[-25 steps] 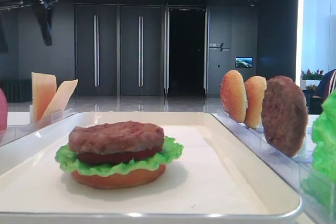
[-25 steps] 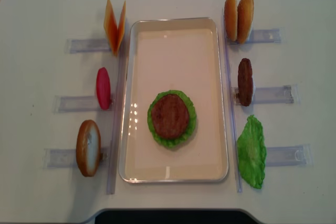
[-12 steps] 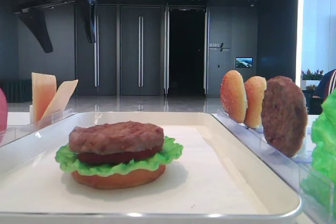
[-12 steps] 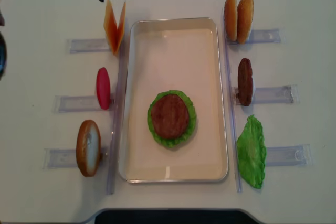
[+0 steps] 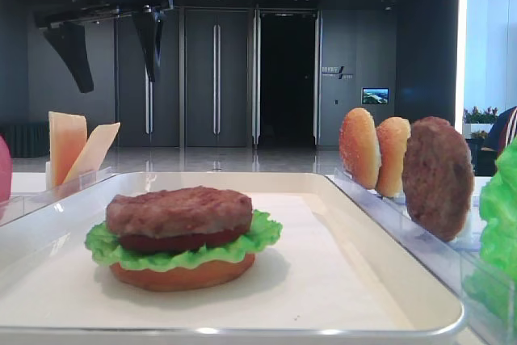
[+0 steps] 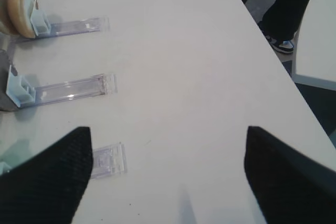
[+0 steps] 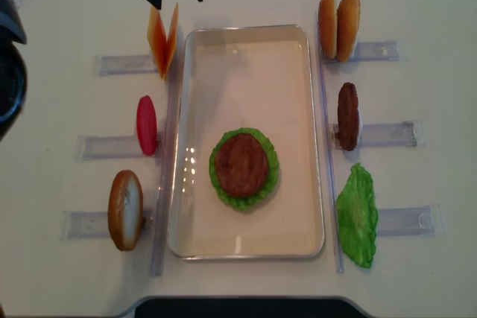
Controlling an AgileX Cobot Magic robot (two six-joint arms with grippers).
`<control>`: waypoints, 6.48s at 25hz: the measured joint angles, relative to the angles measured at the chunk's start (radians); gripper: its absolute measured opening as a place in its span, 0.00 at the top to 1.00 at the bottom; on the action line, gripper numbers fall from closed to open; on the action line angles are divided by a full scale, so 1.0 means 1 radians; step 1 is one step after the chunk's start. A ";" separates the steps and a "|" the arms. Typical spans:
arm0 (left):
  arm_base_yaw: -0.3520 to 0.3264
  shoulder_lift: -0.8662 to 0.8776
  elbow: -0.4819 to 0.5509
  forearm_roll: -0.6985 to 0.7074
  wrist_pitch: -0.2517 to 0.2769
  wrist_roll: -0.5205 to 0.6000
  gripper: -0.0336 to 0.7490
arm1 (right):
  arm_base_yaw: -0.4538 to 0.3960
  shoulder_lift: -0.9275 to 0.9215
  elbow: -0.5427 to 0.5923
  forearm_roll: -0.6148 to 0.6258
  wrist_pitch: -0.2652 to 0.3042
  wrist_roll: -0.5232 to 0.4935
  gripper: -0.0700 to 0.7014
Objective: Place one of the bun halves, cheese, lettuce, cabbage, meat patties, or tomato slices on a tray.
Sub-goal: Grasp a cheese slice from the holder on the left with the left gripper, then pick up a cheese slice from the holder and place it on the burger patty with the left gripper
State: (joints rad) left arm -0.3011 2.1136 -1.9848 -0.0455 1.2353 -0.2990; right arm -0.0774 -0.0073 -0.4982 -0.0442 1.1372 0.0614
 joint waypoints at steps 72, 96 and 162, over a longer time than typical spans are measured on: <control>-0.054 -0.176 0.305 -0.435 -0.018 0.345 0.92 | 0.000 0.000 0.000 0.000 0.000 0.000 0.15; -0.057 -0.463 1.105 -1.135 -0.241 1.091 0.92 | 0.000 0.000 0.000 0.000 0.000 -0.001 0.15; -0.036 -0.480 1.147 -0.932 -0.393 1.007 0.92 | 0.000 0.000 0.000 0.000 0.000 -0.001 0.15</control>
State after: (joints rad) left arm -0.3371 1.6332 -0.8378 -0.9776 0.8421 0.7080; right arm -0.0774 -0.0073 -0.4982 -0.0442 1.1372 0.0607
